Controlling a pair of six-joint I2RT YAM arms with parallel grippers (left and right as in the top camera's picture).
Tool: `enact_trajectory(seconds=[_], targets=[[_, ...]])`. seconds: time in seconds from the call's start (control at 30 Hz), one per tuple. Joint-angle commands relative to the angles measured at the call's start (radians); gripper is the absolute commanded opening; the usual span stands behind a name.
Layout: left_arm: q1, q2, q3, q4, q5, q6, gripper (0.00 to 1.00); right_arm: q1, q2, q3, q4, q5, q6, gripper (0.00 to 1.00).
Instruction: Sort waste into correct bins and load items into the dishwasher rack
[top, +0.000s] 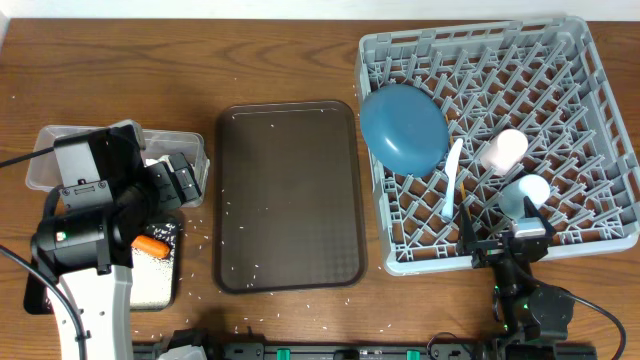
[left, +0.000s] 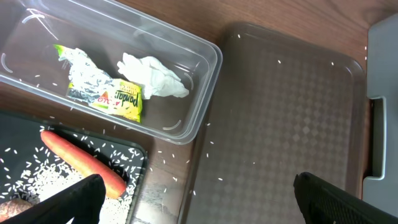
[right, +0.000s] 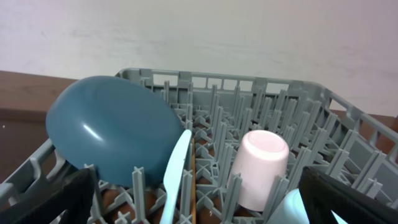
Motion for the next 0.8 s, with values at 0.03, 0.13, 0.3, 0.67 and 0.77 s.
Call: enact_trajectory(seconds=[0.03, 0.13, 0.3, 0.67, 0.77], targets=[[0.004, -0.001, 0.013, -0.001, -0.012, -0.002, 0.98, -0.008, -0.013, -0.003, -0.006, 0.002, 0.017, 0.99], [0.004, -0.001, 0.013, -0.001, -0.012, -0.002, 0.98, -0.007, -0.013, -0.003, -0.047, 0.002, 0.017, 0.99], [0.004, -0.001, 0.013, -0.001, -0.012, -0.002, 0.98, -0.007, -0.011, -0.003, -0.045, 0.002, 0.017, 0.99], [0.004, -0.001, 0.013, -0.001, -0.012, -0.002, 0.98, -0.007, -0.011, -0.003, -0.045, 0.002, 0.017, 0.99], [0.004, -0.001, 0.013, -0.001, -0.012, -0.002, 0.98, -0.007, -0.011, -0.003, -0.045, 0.002, 0.017, 0.99]])
